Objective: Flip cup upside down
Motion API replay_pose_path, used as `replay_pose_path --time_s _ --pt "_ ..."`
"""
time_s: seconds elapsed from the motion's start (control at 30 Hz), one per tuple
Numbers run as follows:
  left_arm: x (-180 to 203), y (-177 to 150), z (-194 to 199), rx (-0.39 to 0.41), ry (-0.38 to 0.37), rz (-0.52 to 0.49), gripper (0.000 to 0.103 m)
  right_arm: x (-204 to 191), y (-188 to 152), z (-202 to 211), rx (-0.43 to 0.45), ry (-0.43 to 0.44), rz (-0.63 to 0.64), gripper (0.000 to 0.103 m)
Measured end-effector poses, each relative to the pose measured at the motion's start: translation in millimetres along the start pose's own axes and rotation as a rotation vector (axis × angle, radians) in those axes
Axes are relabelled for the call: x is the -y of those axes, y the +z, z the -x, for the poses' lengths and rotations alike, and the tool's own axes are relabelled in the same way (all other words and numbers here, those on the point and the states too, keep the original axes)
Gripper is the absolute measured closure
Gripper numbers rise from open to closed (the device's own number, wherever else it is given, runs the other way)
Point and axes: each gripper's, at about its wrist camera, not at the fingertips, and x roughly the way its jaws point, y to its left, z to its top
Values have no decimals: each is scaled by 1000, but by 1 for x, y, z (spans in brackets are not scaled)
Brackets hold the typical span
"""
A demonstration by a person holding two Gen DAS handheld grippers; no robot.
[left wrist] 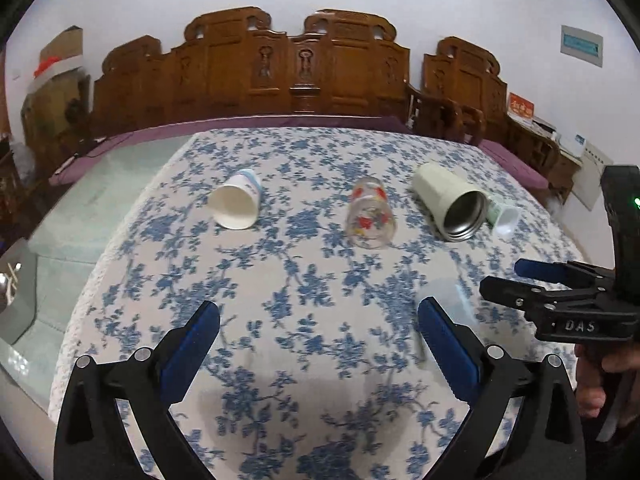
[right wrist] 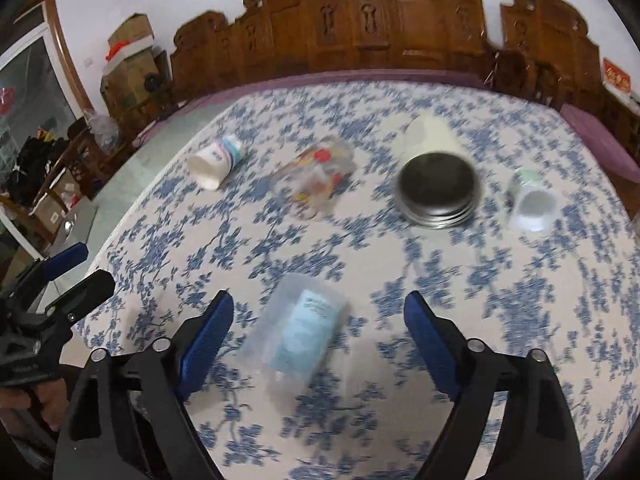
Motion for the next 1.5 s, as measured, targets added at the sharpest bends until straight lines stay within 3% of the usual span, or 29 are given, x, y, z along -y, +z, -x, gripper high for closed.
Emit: replay_pose_path --time_s 0.43,0.77,0.93,1.1,1.3,1.5 --pt "-15 -2 -6 3 -21 33 8 7 5 -76 -333 50 -190 22" --pt "-13 -2 -6 1 -40 36 8 17 16 -90 -398 71 -242 26" --pt "-13 -1 -6 2 -45 41 8 25 20 -95 -412 102 -276 42" --pt "-12 -2 -7 -2 -49 37 8 26 25 -81 -311 127 -235 44" --pt "-8 -3 -10 -12 -47 22 8 17 33 -61 -84 22 -72 44" --pt "-6 -5 -14 -24 -44 14 8 14 41 -57 72 -83 23 44"
